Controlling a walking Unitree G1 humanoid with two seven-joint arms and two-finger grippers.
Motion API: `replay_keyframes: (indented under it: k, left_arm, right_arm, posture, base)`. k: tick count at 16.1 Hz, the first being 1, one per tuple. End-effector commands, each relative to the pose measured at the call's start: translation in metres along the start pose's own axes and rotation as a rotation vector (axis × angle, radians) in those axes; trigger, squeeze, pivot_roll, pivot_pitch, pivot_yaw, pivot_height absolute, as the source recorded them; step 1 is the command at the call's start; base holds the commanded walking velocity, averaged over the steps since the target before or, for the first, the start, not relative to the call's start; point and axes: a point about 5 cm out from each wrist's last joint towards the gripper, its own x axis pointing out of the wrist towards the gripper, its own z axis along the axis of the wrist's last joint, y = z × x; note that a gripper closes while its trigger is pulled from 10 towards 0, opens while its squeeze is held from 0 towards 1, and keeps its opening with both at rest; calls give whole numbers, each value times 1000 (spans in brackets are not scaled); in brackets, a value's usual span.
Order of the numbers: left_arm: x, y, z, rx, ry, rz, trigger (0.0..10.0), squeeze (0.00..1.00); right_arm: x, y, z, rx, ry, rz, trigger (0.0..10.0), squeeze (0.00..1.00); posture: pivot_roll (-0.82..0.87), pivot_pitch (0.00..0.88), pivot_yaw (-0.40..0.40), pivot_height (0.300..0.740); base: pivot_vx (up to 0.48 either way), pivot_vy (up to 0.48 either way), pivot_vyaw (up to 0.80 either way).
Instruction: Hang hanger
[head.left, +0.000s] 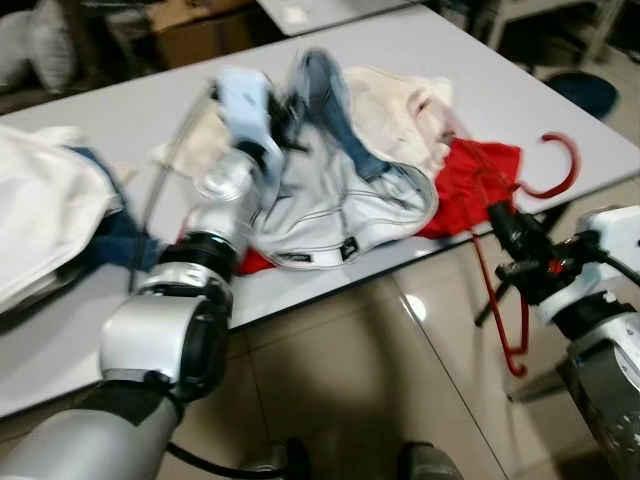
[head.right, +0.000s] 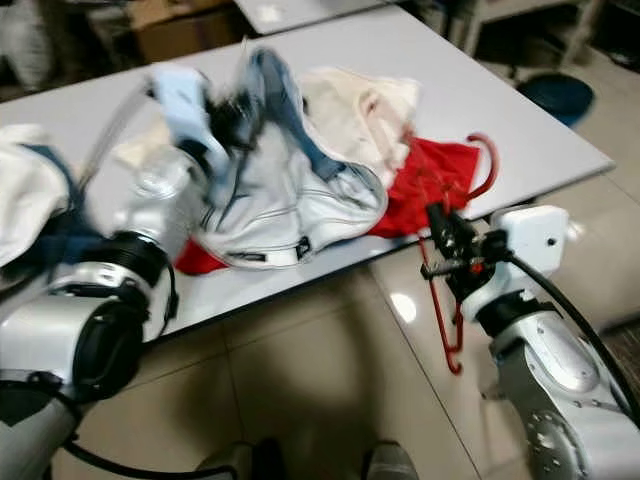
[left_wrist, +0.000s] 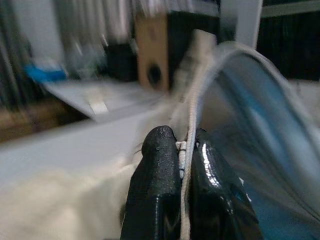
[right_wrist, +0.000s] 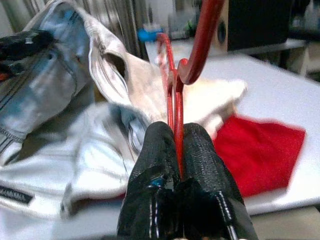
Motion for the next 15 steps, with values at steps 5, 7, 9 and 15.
replay_keyframes:
  k: [5, 7, 9, 15]
  left_arm:
    - [-34, 15, 14, 14, -116, 49, 10000, 0]
    - [-57, 4, -23, -66, 27, 70, 10000, 0]
    - [-69, -3, -33, -65, 63, 75, 10000, 0]
    - [-79, -16, -35, -53, 117, 51, 10000, 0]
  right_arm:
    - [8, 0, 0, 54, -100, -52, 10000, 0]
    - [15, 6, -10, 61, -60, -49, 10000, 0]
    - [17, 9, -18, 69, -35, -55, 10000, 0]
    - [22, 12, -26, 65, -8, -52, 10000, 0]
  posture:
    - [-168, 4, 90, 740]
    - [-167, 1, 93, 740]
    - [-165, 0, 92, 740]
    - [-158, 0, 83, 740]
  base:
    - [0, 0, 0]
    - [0, 0, 0]
    - [0, 0, 0]
    - [0, 0, 0]
